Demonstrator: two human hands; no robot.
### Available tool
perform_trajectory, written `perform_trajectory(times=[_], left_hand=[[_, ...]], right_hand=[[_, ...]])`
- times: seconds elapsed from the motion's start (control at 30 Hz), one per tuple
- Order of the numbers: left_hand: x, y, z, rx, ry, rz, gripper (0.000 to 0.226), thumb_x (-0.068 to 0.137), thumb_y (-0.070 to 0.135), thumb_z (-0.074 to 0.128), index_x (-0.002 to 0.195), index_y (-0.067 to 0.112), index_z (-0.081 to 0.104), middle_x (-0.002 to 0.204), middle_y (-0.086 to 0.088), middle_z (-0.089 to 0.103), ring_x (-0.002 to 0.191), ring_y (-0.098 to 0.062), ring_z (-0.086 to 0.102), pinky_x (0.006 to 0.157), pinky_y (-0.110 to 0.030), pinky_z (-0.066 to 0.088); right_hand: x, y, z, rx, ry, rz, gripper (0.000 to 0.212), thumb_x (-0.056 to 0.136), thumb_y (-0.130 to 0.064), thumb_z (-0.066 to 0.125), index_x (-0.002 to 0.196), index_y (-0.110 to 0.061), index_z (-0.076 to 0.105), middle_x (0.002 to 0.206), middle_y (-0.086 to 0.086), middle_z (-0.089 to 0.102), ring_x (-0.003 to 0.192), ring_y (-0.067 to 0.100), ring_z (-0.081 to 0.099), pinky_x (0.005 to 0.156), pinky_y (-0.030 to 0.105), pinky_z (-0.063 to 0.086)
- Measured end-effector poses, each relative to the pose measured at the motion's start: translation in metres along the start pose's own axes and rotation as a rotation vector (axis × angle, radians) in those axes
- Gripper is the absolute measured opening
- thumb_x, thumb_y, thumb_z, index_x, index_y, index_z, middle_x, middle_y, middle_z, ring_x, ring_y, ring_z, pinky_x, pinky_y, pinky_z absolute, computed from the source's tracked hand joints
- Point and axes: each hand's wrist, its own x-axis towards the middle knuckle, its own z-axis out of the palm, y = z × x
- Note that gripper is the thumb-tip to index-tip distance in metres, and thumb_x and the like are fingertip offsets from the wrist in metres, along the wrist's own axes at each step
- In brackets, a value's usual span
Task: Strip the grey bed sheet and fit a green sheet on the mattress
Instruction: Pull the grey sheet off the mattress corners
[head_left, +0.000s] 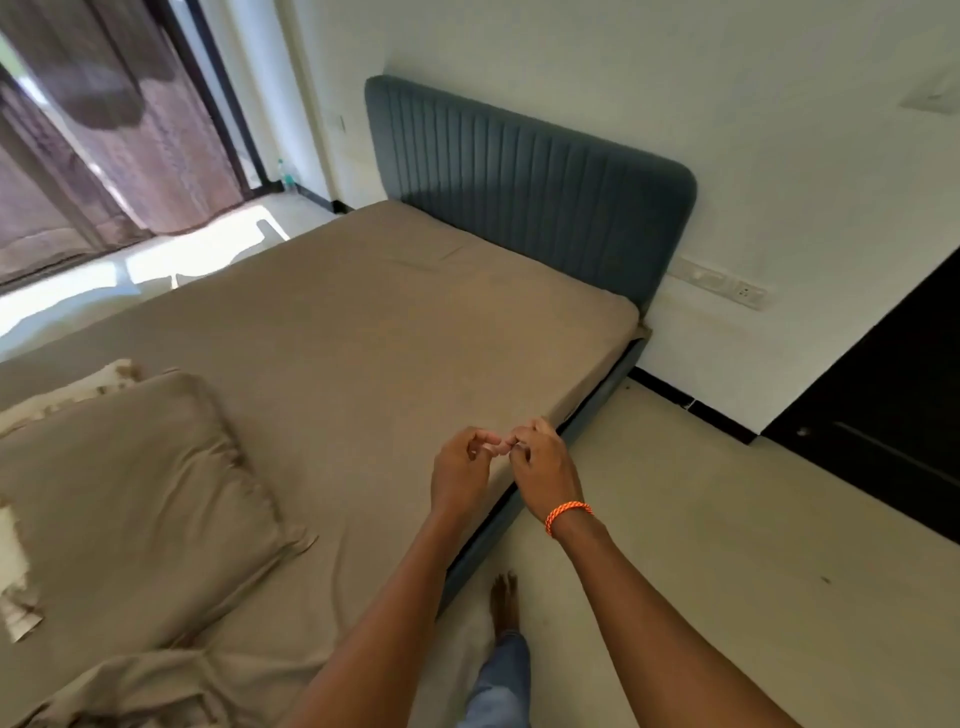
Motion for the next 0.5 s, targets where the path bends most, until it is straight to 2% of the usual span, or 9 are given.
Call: perform_trajectory(times=[0.1, 0.23, 0.4, 0.5], left_hand=[[0.073, 0.008, 0.049, 0.009, -0.039, -0.016, 0.027, 0.099, 0.009, 0.058, 0.090, 0.029, 0.073, 0.091, 0.014, 0.075, 0.087, -0.001, 0.067, 0.077, -0.025, 0.050], [0.181, 0.031, 0.108, -0.011, -0.082, -0.077, 0.026, 0.100, 0.008, 0.056, 0.095, 0.027, 0.073, 0.095, 0.011, 0.075, 0.094, -0.004, 0.070, 0.088, -0.034, 0.057], [0.285, 0.080, 0.171, -0.005, -0.139, -0.062, 0.025, 0.103, 0.008, 0.054, 0.099, 0.024, 0.072, 0.097, 0.008, 0.074, 0.093, 0.000, 0.068, 0.089, -0.030, 0.054], [0.340, 0.101, 0.206, -0.006, -0.168, -0.031, 0.026, 0.104, 0.010, 0.053, 0.099, 0.026, 0.072, 0.094, 0.008, 0.074, 0.090, -0.003, 0.067, 0.087, -0.031, 0.055]], right_hand=[[0.074, 0.036, -0.025, -0.016, -0.069, 0.000, 0.030, 0.103, -0.015, 0.049, 0.089, -0.029, 0.071, 0.098, -0.013, 0.050, 0.081, -0.002, 0.055, 0.067, 0.023, 0.047], [0.174, 0.091, -0.060, 0.028, -0.083, 0.090, 0.029, 0.103, -0.015, 0.049, 0.094, -0.032, 0.071, 0.100, -0.018, 0.064, 0.086, 0.000, 0.062, 0.078, 0.035, 0.058], [0.282, 0.148, -0.102, 0.027, -0.045, 0.203, 0.029, 0.100, -0.018, 0.048, 0.090, -0.036, 0.068, 0.088, -0.018, 0.070, 0.079, 0.004, 0.067, 0.075, 0.042, 0.060], [0.337, 0.174, -0.121, 0.044, 0.004, 0.241, 0.032, 0.100, -0.014, 0.049, 0.083, -0.034, 0.068, 0.089, -0.017, 0.068, 0.077, 0.004, 0.065, 0.075, 0.041, 0.059]])
